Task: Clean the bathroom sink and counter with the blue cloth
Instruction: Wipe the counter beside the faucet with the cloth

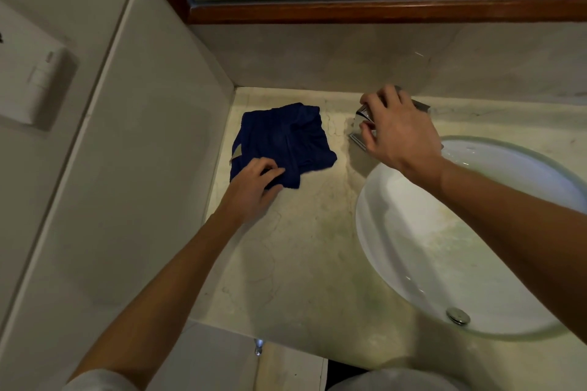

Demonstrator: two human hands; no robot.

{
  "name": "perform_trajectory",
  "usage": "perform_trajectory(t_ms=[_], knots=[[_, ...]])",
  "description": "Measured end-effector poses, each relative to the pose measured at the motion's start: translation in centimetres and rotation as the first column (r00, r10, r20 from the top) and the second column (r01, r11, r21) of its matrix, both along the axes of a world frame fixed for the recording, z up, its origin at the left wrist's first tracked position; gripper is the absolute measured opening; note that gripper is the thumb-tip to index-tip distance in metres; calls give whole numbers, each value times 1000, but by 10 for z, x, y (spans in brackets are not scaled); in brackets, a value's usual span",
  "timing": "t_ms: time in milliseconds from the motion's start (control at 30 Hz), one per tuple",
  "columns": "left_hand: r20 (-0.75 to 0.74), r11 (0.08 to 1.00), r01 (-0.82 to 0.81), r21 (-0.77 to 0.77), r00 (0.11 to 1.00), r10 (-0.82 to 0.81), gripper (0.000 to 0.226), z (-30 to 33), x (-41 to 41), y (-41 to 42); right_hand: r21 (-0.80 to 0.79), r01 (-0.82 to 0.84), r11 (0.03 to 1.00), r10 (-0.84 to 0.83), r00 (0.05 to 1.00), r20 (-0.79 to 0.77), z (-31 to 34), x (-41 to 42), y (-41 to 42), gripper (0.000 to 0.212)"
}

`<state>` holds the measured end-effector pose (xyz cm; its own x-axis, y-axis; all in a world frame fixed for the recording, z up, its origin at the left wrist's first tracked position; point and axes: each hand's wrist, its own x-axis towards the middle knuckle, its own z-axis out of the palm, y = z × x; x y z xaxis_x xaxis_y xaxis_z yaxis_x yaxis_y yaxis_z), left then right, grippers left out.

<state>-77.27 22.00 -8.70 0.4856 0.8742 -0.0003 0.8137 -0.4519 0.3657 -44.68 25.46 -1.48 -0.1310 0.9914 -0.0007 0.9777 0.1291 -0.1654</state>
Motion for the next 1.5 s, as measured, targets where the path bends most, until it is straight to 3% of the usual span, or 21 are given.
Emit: perform_trajectory(t_ms=[67, 133, 200, 267, 500, 567, 633, 700, 767, 833, 967, 1167, 1267, 1367, 1433, 1500], knots=[[43, 999, -25, 25, 999, 24, 22, 2, 4, 2, 2, -2, 1000, 2, 1000, -5, 0, 0, 0, 41], [154, 988, -153, 11, 977, 150, 18, 8, 11, 9, 9, -3, 1000, 3, 1000, -7, -1, 1, 0, 40], [295, 941, -332, -62, 895, 335, 17, 21, 20, 21, 10, -2, 1000, 2, 1000, -8, -1, 1, 0, 40], [409, 896, -412, -168, 798, 443, 19, 37, 27, 32, 8, -2, 1000, 2, 1000, -12, -1, 0, 0, 41], [614, 855, -483, -190, 621, 488, 18, 77, 58, 65, 15, -8, 1000, 8, 1000, -26, 0, 1, 0, 41], [577, 881, -467, -75, 700, 420, 18, 81, 68, 68, 16, -7, 1000, 8, 1000, -25, 0, 0, -1, 41], [431, 955, -294, 32, 866, 252, 20, 69, 75, 58, 19, -6, 1000, 6, 1000, -24, 1, 0, -1, 40], [186, 997, -59, -54, 980, 68, 29, 44, 80, 31, 15, -4, 1000, 4, 1000, -22, 2, 1, -1, 40], [13, 991, 50, -127, 999, -49, 53, 18, 78, 0, 12, 2, 1000, -2, 1000, -18, 3, 0, -1, 41], [-40, 999, 35, -31, 999, -36, 68, -2, 71, -17, 10, 13, 1000, -13, 1000, -13, 2, 0, -1, 41], [-57, 991, -83, 104, 994, 89, 60, -10, 53, -5, -2, 12, 1000, -12, 1000, -4, 2, -1, 0, 41], [-189, 972, 26, 233, 982, 19, 47, -16, 42, 22, 4, 7, 1000, -7, 1000, -9, 1, 0, -1, 41], [-305, 987, -24, 158, 950, 72, 49, -9, 40, 38, 0, 6, 1000, -6, 1000, -4, 1, -1, -1, 41], [-318, 995, -70, 77, 944, 91, 23, 9, 46, 49, 1, 14, 1000, -14, 1000, -10, 3, -1, -1, 41], [-240, 996, -46, -73, 970, 27, 22, 24, 49, 48, 0, 13, 1000, -13, 1000, -17, 3, -1, -1, 41], [-204, 947, -23, -319, 978, -45, 26, 48, 53, 49, -9, 9, 1000, -9, 1000, -17, 3, -1, -1, 42]])
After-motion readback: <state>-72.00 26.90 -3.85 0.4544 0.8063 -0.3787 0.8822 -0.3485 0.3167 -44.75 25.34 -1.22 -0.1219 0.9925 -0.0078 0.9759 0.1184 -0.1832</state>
